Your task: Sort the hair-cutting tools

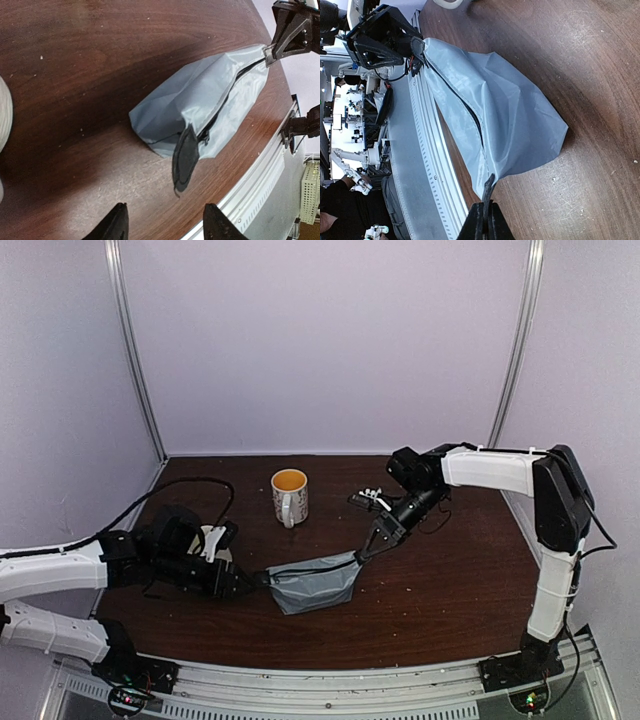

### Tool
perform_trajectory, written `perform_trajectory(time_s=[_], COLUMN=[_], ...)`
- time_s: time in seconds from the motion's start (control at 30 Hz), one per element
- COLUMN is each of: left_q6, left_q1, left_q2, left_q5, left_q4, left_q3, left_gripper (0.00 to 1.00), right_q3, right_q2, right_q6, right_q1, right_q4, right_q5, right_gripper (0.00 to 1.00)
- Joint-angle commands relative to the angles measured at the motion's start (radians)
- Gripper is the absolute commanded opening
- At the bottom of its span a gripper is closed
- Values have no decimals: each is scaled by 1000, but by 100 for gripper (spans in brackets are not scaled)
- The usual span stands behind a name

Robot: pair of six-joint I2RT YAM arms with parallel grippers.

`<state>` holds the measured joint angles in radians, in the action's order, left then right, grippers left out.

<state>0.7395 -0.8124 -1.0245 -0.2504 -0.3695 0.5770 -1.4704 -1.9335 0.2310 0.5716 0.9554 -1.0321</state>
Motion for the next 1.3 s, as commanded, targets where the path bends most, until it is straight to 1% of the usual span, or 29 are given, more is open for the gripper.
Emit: perform_trajectory(time_s=[0.0,0.1,0.2,0.27,0.33,0.43,0.47,0.6,0.67,0.73,0.83,0.87,0.9,0.97,1.03,1.13,1.27], left_q6=[36,25,14,7,0,-16,-22,-17,10,52,121,142,173,211,226,219,195], left_q1=[7,12,25,30,31,32,32,30,30,30,30,30,30,29,25,12,-12], left_q2=[-67,-106,-142,-158,-173,-200,-210,-247,-266,-287,-329,-342,-356,-374,-380,-378,-380], left_q5=[-66,-55,-51,-61,-75,-95,-110,-189,-211,-229,-249,-251,-260,-274,-267,-241,-218], left_q4=[184,197,206,233,268,309,326,427,475,530,612,640,678,752,781,757,702], left_q3=[13,29,42,46,49,66,73,77,76,70,55,47,36,14,3,4,30], left_gripper=[50,44,33,19,13,7,1,0,0,0,0,0,0,0,0,0,0], right_q3=[-6,-10,-10,-9,-9,-7,-7,-17,-28,-44,-47,-32,-16,13,27,-11,-67], right_q2=[37,33,28,25,23,22,24,35,52,85,183,225,265,311,309,245,138], right_q6=[41,35,35,34,34,35,35,19,19,25,1,-8,-16,-37,-67,-43,-71], right_q1=[-5,-7,-11,-20,-33,-64,-75,-118,-127,-123,-111,-102,-94,-71,-29,79,173], right_q4=[34,33,35,35,34,39,39,34,33,37,-2,-34,-65,-96,-105,-60,-40], right_q5=[20,17,16,14,14,13,14,44,99,182,391,460,492,437,350,310,257], right_gripper=[4,4,4,4,4,4,3,4,8,16,34,38,41,44,45,44,42])
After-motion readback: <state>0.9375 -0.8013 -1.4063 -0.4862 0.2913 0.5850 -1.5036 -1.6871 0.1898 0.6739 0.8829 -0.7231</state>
